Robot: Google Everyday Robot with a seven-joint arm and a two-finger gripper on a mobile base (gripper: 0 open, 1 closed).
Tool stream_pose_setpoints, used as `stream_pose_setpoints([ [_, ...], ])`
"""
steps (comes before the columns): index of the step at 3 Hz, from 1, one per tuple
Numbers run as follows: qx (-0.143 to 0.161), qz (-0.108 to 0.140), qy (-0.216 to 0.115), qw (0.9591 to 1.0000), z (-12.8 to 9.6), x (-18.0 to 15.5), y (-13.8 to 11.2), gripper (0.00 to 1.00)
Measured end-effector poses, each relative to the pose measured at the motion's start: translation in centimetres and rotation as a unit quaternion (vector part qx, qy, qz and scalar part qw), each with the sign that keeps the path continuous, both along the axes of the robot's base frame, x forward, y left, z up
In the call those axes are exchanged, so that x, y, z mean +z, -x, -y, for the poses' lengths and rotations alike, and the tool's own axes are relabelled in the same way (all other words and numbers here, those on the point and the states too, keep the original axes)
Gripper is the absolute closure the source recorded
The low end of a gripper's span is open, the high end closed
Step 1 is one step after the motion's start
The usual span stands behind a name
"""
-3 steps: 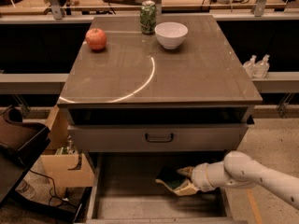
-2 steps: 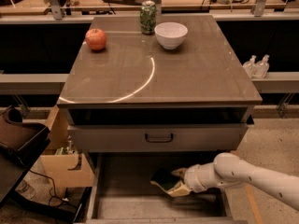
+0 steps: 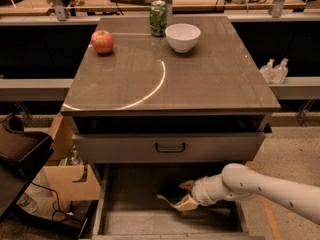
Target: Place sponge into middle drawer
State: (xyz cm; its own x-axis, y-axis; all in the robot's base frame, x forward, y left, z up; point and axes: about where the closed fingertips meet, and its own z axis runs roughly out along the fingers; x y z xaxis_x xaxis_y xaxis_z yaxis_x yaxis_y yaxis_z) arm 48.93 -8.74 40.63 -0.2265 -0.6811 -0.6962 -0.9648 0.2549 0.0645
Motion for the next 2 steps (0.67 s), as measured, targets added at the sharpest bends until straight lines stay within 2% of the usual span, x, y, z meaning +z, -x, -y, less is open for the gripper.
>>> stream_pose_setpoints([
  [2,0.002,-0.002,-0.001,1.0,-0.31,-0.16,0.16,0.05],
])
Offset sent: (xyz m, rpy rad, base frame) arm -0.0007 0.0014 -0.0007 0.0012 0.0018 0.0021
